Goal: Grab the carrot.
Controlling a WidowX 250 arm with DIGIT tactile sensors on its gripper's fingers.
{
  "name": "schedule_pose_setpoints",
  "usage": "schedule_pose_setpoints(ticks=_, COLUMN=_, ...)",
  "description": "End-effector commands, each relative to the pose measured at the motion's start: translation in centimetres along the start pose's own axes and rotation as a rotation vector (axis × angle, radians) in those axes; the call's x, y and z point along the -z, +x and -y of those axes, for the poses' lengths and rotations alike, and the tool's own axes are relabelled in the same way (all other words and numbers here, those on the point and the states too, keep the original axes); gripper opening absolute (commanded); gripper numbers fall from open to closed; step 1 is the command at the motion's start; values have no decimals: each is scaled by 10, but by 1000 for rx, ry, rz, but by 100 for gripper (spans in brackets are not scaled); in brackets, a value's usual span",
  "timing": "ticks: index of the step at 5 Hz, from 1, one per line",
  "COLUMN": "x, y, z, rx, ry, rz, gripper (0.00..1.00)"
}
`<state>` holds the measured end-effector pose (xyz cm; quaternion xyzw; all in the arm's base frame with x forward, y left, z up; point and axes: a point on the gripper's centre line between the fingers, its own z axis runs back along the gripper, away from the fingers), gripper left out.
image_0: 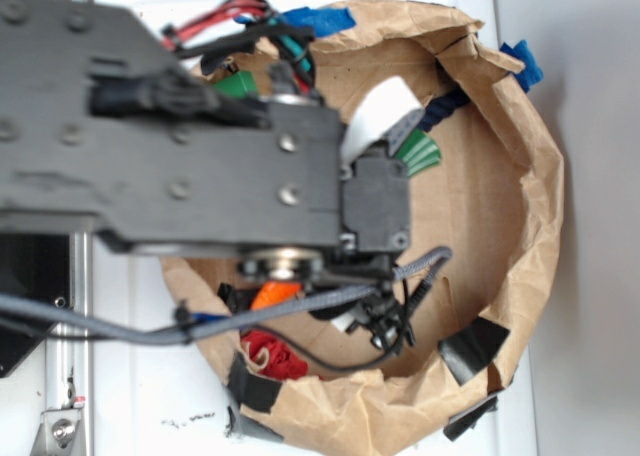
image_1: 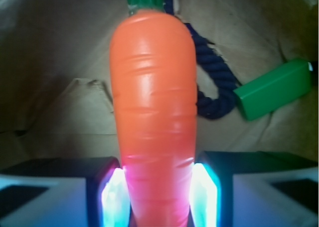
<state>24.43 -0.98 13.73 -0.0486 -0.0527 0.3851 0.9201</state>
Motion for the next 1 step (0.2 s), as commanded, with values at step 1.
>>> schedule_pose_setpoints(ticks=1, x=-15, y=13, z=-10, rx=-88, ry=-95, rz=45, gripper=0)
